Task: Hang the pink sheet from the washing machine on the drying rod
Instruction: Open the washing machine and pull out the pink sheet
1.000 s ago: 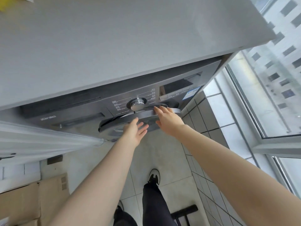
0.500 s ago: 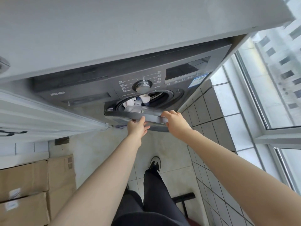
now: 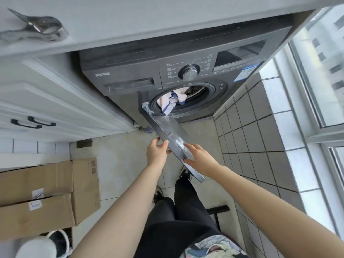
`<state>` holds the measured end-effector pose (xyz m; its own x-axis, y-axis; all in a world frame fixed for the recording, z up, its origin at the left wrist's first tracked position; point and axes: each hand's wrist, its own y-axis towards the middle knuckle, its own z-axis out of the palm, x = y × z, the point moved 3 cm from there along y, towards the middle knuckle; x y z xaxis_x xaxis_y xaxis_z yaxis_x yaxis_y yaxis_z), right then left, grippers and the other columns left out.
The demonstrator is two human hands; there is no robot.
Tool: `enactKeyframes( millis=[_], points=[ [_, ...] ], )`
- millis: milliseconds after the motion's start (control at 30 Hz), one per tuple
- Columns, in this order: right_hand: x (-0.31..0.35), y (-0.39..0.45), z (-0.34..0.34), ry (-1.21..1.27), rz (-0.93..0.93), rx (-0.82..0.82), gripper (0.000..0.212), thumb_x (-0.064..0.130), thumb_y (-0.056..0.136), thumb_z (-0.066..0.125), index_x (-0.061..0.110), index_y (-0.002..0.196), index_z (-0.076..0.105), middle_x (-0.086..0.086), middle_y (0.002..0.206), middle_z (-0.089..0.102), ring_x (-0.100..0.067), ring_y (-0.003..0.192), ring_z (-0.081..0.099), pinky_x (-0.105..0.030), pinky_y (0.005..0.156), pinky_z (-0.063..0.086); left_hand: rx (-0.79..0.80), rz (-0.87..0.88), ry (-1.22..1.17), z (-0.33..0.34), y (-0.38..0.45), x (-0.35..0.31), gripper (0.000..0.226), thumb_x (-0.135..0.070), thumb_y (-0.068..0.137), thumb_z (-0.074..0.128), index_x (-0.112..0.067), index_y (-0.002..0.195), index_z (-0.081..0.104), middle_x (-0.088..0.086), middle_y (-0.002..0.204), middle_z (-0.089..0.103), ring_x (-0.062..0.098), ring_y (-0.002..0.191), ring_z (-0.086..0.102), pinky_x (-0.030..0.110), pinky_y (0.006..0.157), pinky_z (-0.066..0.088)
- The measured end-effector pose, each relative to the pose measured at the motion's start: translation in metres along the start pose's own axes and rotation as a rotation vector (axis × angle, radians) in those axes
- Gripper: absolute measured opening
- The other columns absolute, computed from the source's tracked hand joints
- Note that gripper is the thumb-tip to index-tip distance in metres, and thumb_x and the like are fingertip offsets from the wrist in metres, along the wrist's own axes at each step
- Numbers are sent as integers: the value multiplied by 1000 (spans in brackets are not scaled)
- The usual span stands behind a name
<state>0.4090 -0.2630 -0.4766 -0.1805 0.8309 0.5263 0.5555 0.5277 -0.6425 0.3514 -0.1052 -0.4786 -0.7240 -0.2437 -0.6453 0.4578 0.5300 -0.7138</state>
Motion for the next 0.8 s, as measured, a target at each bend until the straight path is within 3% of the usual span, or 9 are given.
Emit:
enactKeyframes(
  millis=[133,300,533,633,800],
  points=[
    [25,-6,38,29,-29,58,61,28,97,53,25,151,24,-3,154,31,-24,136,37,-29,108,30,-15,88,87,-27,-4,19,41,-26,92,58,-19,133,53,0,106,71,18,88,71,38,86,56],
    [57,-11,78,169,31,21,60,23,96,54,23,150,27,-7,147,41,-25,122,52,-31,101,38,-23,186,196,-56,-17,41,52,-21,91,61,-22,141,46,-2,124,64,16,112,61,38,99,48],
    [91,-9,126,313,60,-23,67,15,91,61,29,148,28,-7,143,45,-26,117,56,-41,101,45,-57,262,223,-101,-21,62,44,-20,93,60,-20,136,52,0,125,64,15,103,63,30,92,50],
    [105,-7,144,346,53,-42,70,11,89,63,29,148,29,-6,141,47,-27,113,59,-41,99,47,-68,259,206,-122,-16,65,39,-18,92,62,-15,131,57,1,120,66,10,97,60,18,85,43],
    [131,2,167,407,43,-90,70,12,89,65,28,147,29,-3,141,47,-23,112,60,-41,99,49,-62,256,172,-154,-1,74,31,-19,89,66,-14,120,65,1,113,70,15,103,65,36,93,53]
  ],
)
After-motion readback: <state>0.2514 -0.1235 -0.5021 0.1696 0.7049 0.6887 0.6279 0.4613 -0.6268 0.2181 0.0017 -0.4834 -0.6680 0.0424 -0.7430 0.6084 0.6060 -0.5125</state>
